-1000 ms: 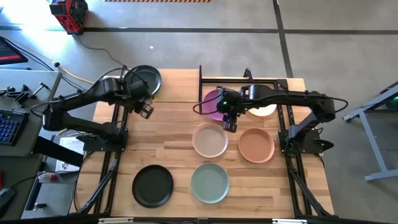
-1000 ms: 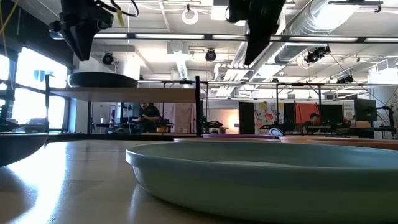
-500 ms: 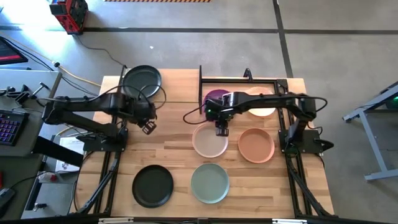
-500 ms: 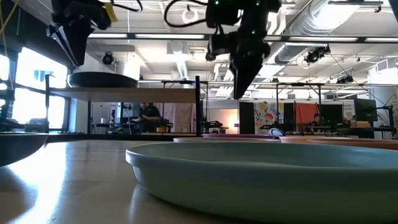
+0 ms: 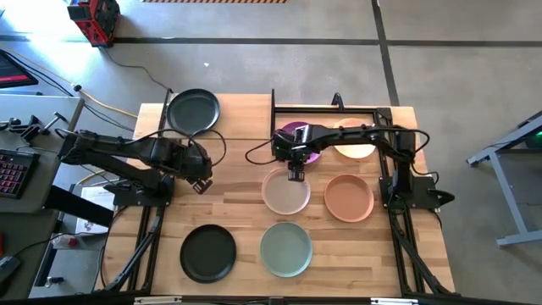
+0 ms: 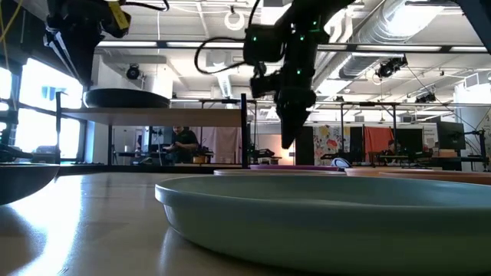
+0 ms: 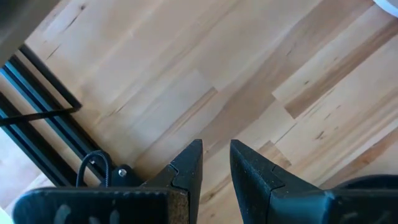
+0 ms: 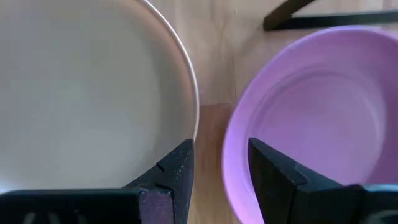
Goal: Place and stack plates onto a shelf
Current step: Stack the violet plate on top of the black plate on the shelf
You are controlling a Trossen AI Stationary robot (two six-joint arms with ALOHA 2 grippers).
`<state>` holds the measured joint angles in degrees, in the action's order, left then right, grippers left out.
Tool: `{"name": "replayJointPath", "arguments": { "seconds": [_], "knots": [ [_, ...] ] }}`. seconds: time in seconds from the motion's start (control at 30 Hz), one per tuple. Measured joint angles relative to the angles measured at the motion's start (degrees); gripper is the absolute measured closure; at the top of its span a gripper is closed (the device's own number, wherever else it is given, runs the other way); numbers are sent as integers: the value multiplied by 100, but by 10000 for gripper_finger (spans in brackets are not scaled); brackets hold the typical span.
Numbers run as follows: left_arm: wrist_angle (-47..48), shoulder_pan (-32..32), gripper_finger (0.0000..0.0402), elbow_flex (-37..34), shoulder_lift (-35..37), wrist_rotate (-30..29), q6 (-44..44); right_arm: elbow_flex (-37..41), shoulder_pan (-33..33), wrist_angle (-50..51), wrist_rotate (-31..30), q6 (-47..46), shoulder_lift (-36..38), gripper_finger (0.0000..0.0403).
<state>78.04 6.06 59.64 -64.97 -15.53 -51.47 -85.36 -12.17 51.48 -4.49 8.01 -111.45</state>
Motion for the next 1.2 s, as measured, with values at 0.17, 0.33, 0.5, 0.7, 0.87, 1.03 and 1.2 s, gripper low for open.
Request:
{"name": "replayJointPath", "arguments": {
  "seconds": [0.17,0.33,0.5,0.7,0.87,1.03,1.2],
  "knots": [
    [0,102,330,0,0,0,-47,0,-112,-41,-2,-2,-255,272],
    [2,118,330,0,0,0,-47,0,-135,-64,-28,-2,-504,272],
    [2,118,330,0,0,-2,-45,0,-135,-104,-253,0,-630,272],
    [2,116,330,0,0,-2,-45,0,-137,-205,-472,-39,-644,280],
    [2,116,330,0,0,-2,-45,0,-135,-243,-476,-42,-644,320],
    [2,116,330,0,0,-2,-45,0,-135,-198,-474,-42,-644,378],
    [2,116,330,0,0,-2,-43,0,-135,-96,-471,-53,-644,396]
  ]
}}
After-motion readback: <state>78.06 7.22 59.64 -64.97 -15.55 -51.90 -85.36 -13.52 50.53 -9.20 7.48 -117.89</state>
